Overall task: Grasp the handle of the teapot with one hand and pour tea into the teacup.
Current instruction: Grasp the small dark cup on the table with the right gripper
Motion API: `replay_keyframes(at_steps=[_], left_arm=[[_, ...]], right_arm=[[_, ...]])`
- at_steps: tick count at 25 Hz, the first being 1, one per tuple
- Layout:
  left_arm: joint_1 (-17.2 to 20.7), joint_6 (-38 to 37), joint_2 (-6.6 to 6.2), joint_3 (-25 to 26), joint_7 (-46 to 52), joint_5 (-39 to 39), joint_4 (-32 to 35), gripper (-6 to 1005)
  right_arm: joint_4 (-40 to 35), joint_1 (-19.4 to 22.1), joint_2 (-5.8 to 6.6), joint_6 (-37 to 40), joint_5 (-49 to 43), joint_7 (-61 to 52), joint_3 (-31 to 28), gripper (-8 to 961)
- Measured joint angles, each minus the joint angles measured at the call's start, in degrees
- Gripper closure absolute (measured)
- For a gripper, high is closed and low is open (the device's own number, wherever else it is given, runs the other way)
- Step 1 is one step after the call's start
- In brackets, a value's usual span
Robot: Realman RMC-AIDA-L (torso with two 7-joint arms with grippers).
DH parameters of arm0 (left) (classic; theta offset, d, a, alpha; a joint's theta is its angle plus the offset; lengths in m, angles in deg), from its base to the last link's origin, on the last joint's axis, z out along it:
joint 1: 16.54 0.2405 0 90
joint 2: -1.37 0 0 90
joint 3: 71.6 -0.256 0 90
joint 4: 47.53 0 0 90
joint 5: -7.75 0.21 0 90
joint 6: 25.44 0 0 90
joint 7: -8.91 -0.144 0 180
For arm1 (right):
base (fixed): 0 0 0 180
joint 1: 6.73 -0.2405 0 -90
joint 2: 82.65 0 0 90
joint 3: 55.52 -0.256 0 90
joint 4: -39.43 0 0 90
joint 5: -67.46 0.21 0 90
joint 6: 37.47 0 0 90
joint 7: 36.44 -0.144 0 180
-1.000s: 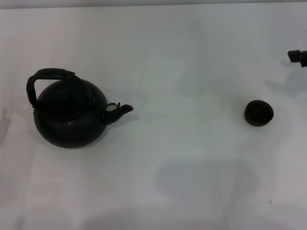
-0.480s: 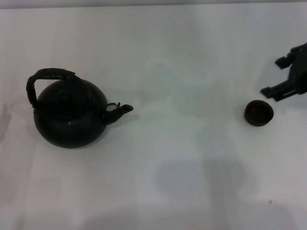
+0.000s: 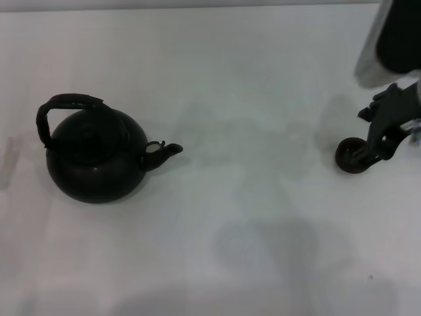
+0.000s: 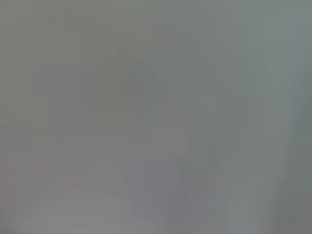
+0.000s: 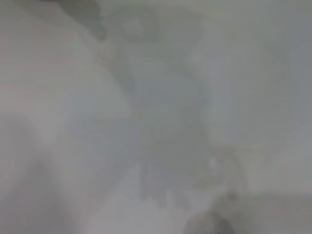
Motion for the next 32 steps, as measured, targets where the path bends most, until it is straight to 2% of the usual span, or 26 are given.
replay_keyframes(at_steps=[5, 8, 15, 25, 32], left_arm=[[-0.4, 0.4, -0.07, 0.0, 0.0, -0.1, 0.0, 127], [-0.6, 0.9, -0.07, 0.0, 0.0, -0.1, 0.0, 127], [-1.4, 1.4, -0.07, 0.0, 0.0, -0.1, 0.0, 126], [-1.7, 1.8, -0.07, 0.0, 0.0, -0.1, 0.0, 128], [-1.8, 2.2, -0.07, 0.0, 0.0, -0.1, 0.0, 126]], right_arm=[[1.4, -0.1, 0.01, 3.5, -5.7, -3.9, 8.0, 108], [3.0, -0.4, 0.00, 5.0, -7.0, -5.6, 10.8, 108], [9.0, -2.6, -0.22, 6.8, -6.8, -6.6, 11.2, 107], [10.1, -4.1, -0.53, 9.3, -5.8, -5.7, 12.9, 106], [16.1, -7.3, -0.61, 11.5, -3.0, -5.2, 13.0, 105]])
